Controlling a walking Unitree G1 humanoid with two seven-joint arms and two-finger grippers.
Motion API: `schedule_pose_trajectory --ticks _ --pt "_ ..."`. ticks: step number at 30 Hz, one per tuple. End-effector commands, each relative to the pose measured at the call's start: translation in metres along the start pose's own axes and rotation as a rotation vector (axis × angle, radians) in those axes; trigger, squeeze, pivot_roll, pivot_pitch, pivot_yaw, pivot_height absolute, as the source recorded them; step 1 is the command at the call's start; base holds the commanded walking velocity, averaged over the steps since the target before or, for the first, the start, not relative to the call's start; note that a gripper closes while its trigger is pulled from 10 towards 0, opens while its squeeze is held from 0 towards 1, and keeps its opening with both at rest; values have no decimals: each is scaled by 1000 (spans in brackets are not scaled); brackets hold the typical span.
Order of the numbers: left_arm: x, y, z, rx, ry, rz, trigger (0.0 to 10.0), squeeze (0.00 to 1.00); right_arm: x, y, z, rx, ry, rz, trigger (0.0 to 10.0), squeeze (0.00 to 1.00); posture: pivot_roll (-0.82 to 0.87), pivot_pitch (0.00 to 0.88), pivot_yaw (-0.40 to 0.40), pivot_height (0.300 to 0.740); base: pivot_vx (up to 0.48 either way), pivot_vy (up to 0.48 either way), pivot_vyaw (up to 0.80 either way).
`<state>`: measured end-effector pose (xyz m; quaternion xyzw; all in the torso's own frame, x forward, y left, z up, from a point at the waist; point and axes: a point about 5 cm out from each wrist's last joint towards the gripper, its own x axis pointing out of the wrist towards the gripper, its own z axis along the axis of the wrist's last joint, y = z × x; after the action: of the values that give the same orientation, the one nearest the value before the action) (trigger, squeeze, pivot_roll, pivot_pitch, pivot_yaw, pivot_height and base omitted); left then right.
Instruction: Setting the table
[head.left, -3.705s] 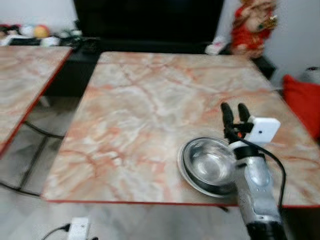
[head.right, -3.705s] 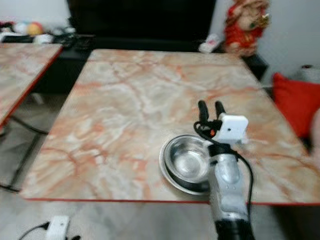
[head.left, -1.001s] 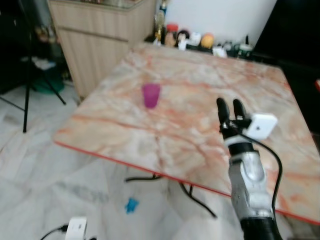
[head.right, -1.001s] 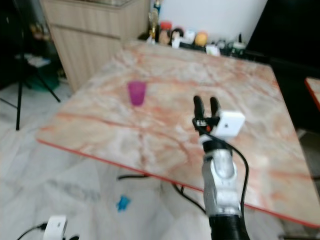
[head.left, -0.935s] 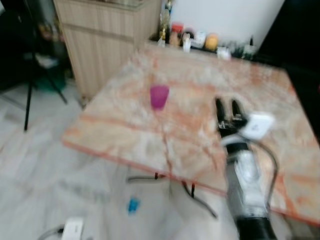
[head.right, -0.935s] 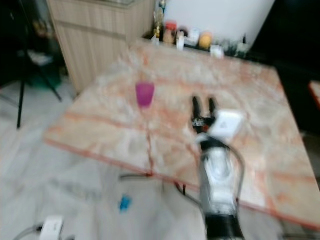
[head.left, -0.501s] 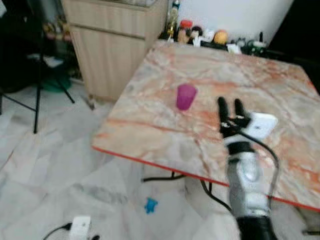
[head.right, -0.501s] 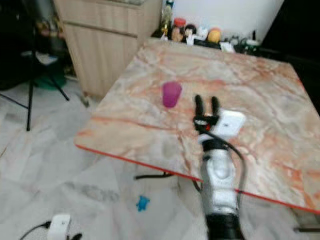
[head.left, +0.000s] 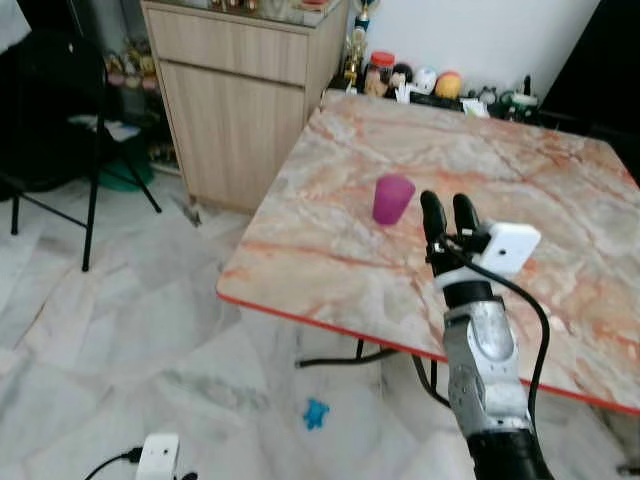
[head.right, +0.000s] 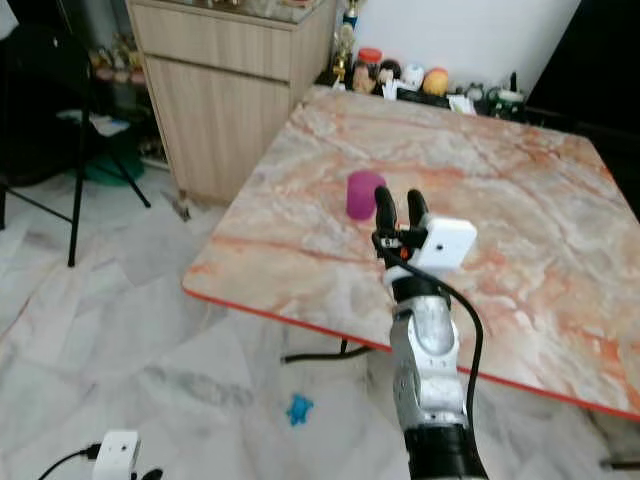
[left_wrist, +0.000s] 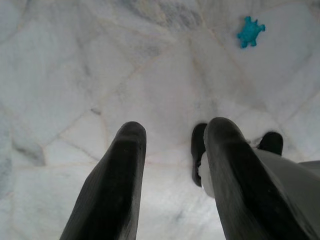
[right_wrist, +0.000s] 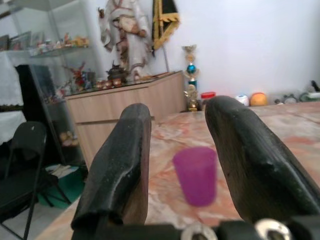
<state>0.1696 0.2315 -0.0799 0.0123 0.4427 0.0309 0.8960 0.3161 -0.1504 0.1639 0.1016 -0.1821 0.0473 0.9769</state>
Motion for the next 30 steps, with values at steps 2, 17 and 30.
schedule_pose_trajectory --ticks 2,17,30 --pt "0 -2 -5 17 27 -9 10000 0 -1 -4 1 -16 -2 -15 10000 0 102 32 -56 740 0 0 0" --pt "-3 8 -5 24 20 -11 10000 0 -1 -6 0 -17 -1 -29 10000 0 105 31 -50 740 -80 0 0" --pt "-6 19 -9 17 27 6 10000 0 -1 -8 0 -25 1 -40 10000 0 105 34 -55 740 -130 0 0"
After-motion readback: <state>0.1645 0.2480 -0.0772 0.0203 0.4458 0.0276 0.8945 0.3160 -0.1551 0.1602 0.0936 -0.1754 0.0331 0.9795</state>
